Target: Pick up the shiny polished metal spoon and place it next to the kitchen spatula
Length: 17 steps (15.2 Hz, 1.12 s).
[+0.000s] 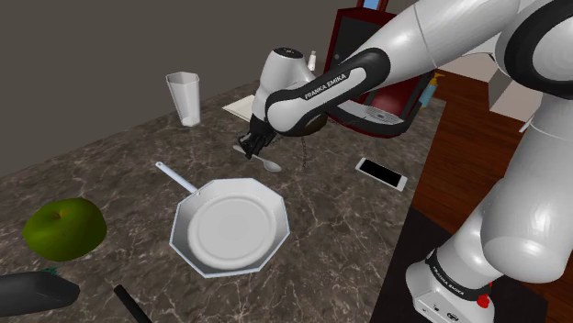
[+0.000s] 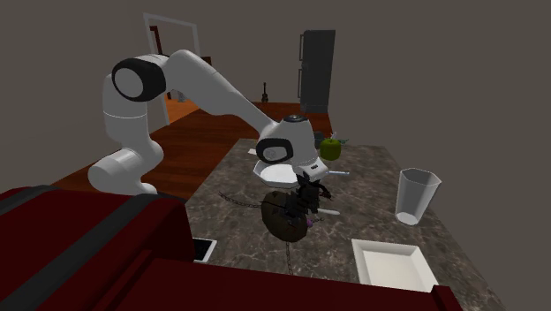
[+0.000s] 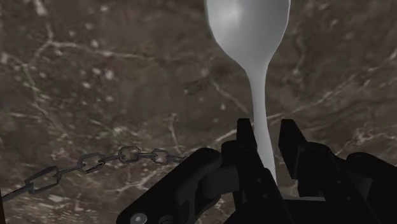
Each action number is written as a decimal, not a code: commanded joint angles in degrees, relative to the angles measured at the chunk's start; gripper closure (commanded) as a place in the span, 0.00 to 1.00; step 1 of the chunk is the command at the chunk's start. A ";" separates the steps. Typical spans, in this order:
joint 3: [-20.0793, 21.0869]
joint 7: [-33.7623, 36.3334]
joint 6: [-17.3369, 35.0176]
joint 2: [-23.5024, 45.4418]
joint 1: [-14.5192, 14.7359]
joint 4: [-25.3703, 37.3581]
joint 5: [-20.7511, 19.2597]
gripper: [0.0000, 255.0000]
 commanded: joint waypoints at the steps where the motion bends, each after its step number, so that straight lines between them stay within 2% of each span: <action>1: 0.00 0.00 0.00 0.00 0.00 0.00 0.00 1.00; 6: 0.00 0.00 0.00 0.00 0.00 0.00 0.00 1.00; 17: 0.33 -0.38 -7.60 -4.79 -0.37 2.88 1.03 1.00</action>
